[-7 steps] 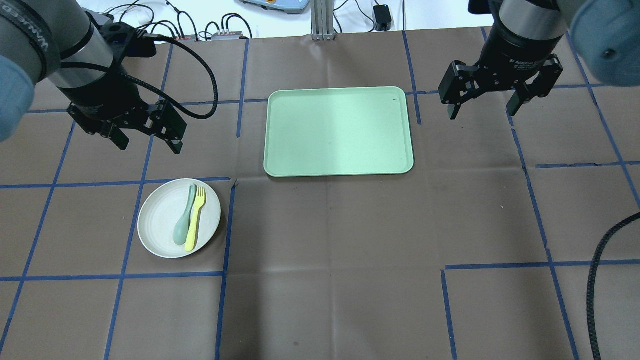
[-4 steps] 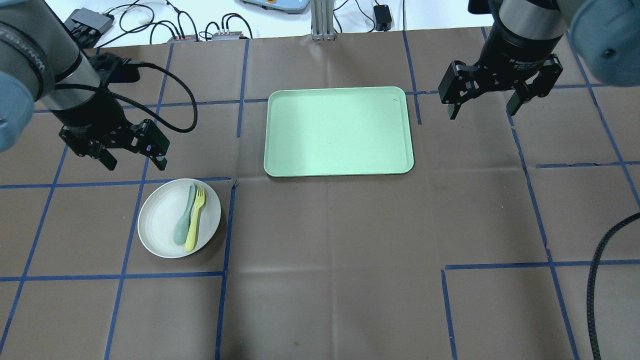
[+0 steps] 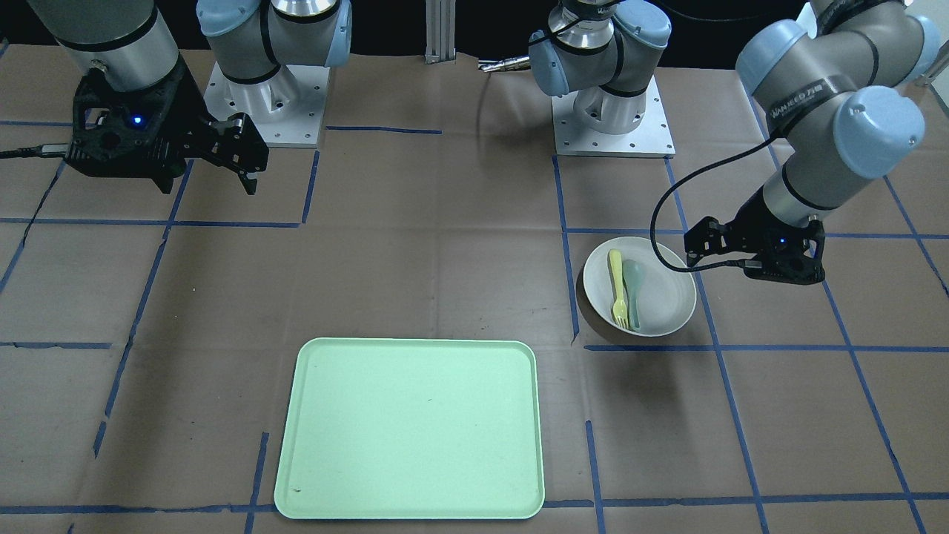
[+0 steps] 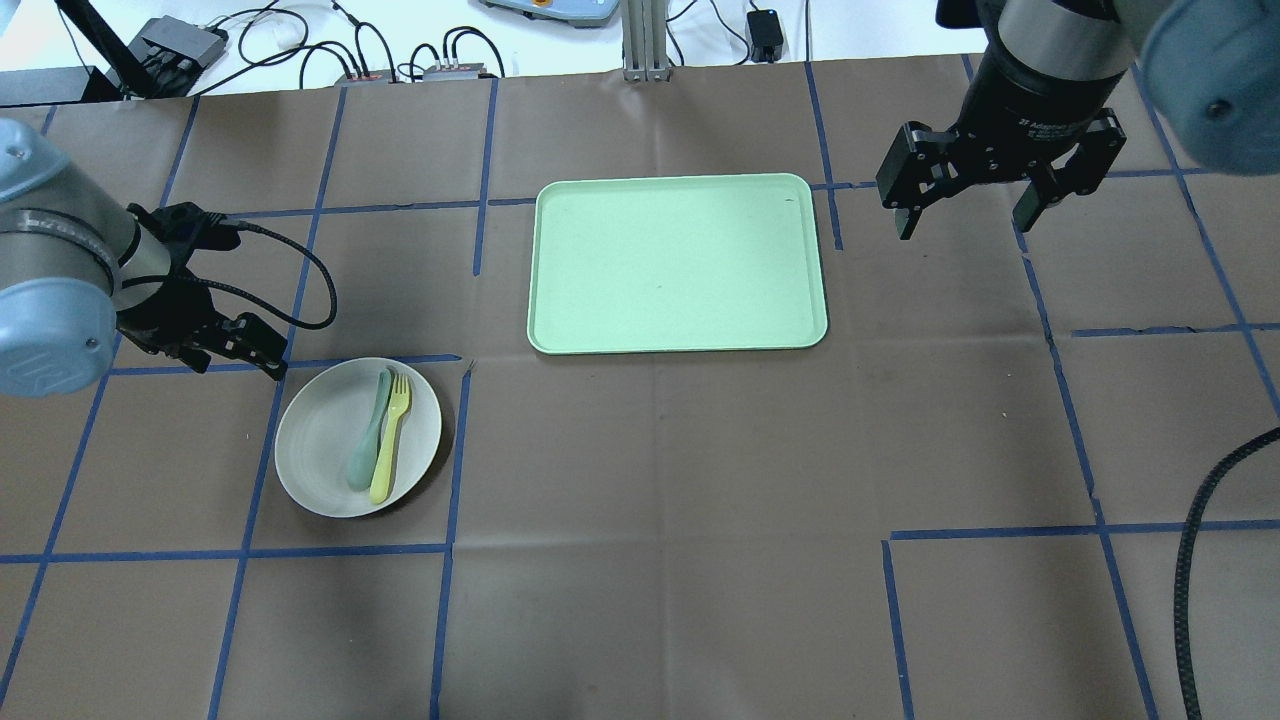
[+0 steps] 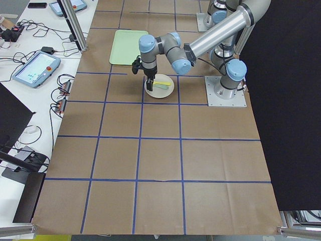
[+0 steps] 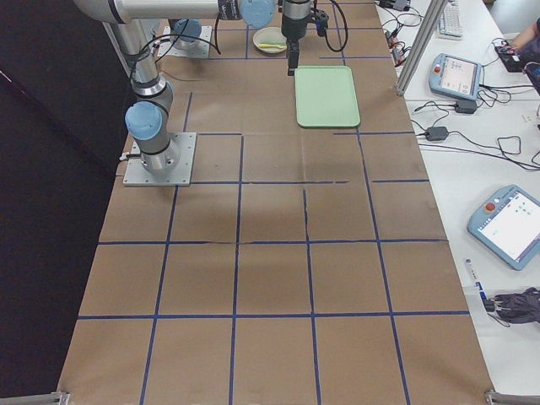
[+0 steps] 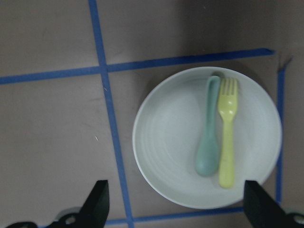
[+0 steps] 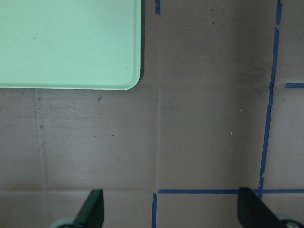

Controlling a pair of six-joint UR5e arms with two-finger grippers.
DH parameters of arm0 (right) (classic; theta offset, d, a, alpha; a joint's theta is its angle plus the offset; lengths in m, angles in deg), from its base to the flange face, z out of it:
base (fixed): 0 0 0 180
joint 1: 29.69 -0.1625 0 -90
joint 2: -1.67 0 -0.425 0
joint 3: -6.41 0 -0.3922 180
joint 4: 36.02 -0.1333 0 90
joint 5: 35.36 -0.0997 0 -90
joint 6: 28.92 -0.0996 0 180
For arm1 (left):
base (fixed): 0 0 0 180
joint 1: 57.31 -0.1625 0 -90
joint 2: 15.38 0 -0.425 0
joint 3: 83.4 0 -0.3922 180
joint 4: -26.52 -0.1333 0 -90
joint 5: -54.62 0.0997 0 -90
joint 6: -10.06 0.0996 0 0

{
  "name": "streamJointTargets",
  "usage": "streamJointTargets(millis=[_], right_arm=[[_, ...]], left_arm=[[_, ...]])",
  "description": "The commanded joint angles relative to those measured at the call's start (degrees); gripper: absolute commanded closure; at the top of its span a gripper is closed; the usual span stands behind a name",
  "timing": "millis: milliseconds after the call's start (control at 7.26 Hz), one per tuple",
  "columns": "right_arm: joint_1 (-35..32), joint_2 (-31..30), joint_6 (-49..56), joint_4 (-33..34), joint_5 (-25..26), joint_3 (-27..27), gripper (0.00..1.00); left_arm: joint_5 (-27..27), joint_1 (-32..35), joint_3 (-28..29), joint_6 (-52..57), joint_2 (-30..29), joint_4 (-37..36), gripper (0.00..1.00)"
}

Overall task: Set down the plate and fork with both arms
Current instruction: 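Move the left gripper down toward the rim of the white plate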

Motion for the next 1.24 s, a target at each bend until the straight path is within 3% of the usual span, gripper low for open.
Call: streamJointTargets(millis=[0,275,689,1102], right_arm=[[0.0,0.0,-0.1,0.0,0.0,0.0,0.00],[0.1,-0.1,0.0,-0.1,0.0,0.0,0.00],[0.1,-0.1,0.0,-0.2,0.0,0.1,0.00],[0.1,-0.1,0.0,-0.2,0.0,0.1,0.00]], left_arm=[[0.2,-1.5,-2.3,2.3,-3.6,-2.2,0.00],[-0.3,-2.6,-4.3,4.0,-5.2,-6.5,0.06],[-0.4,-2.6,-6.1,2.9,-5.5,-7.1,0.16],[-3.2,-2.6,-6.2,-0.3,-6.0,-7.0,0.18]])
